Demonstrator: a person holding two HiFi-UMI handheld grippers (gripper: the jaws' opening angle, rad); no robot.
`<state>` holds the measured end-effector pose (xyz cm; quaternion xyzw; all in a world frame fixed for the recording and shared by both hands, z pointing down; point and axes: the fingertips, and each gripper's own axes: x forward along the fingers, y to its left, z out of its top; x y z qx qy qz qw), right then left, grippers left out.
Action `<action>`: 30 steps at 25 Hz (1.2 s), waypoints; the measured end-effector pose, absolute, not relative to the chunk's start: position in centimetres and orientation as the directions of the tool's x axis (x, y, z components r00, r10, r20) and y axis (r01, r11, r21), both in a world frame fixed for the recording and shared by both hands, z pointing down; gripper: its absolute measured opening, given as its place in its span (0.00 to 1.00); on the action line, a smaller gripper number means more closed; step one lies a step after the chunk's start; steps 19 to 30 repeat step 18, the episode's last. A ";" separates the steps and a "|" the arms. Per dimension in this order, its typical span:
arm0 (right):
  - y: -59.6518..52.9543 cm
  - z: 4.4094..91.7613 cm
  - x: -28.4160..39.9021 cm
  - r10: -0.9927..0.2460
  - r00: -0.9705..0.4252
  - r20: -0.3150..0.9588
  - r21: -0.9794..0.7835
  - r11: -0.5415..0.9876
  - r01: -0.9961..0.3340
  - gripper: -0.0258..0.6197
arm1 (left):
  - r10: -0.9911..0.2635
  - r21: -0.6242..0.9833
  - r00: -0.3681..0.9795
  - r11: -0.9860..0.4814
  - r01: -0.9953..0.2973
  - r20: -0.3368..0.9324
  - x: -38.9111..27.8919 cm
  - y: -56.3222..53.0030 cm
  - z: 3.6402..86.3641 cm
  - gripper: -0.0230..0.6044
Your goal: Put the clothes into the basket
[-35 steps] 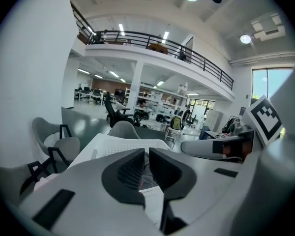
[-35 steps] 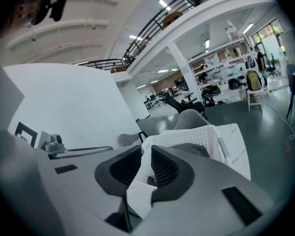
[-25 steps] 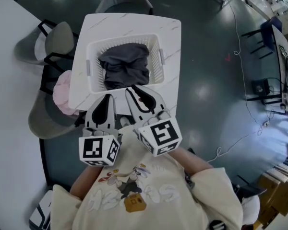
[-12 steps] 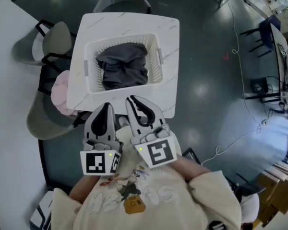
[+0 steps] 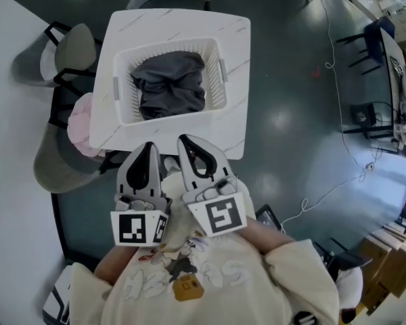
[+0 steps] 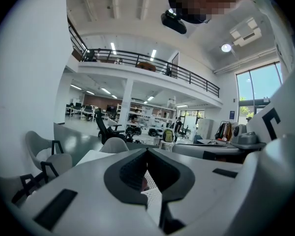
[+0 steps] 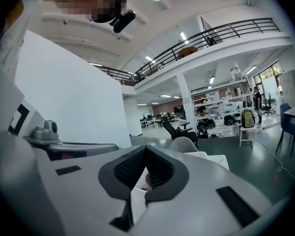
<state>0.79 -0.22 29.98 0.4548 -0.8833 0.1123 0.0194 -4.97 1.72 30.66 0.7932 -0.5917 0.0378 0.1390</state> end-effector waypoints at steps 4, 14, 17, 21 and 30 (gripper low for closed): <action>-0.2 30.8 1.0 -0.798 -0.576 0.177 -0.203 0.544 -0.814 0.05 | -0.924 0.177 0.303 -0.267 -0.947 0.232 -4.8 1.9 30.8 0.05; 0.1 30.9 1.0 -0.798 -0.576 0.178 -0.209 0.541 -0.814 0.05 | -0.922 0.179 0.300 -0.261 -0.949 0.245 -5.0 2.0 31.1 0.05; 0.2 31.0 1.0 -0.797 -0.578 0.176 -0.210 0.544 -0.813 0.05 | -0.920 0.180 0.303 -0.263 -0.948 0.249 -4.9 2.2 31.3 0.05; 0.3 31.0 1.0 -0.796 -0.579 0.176 -0.210 0.545 -0.812 0.05 | -0.920 0.180 0.303 -0.263 -0.948 0.250 -4.9 2.2 31.4 0.05; 0.3 31.0 1.0 -0.796 -0.579 0.176 -0.210 0.545 -0.812 0.05 | -0.920 0.180 0.303 -0.263 -0.948 0.250 -4.9 2.2 31.4 0.05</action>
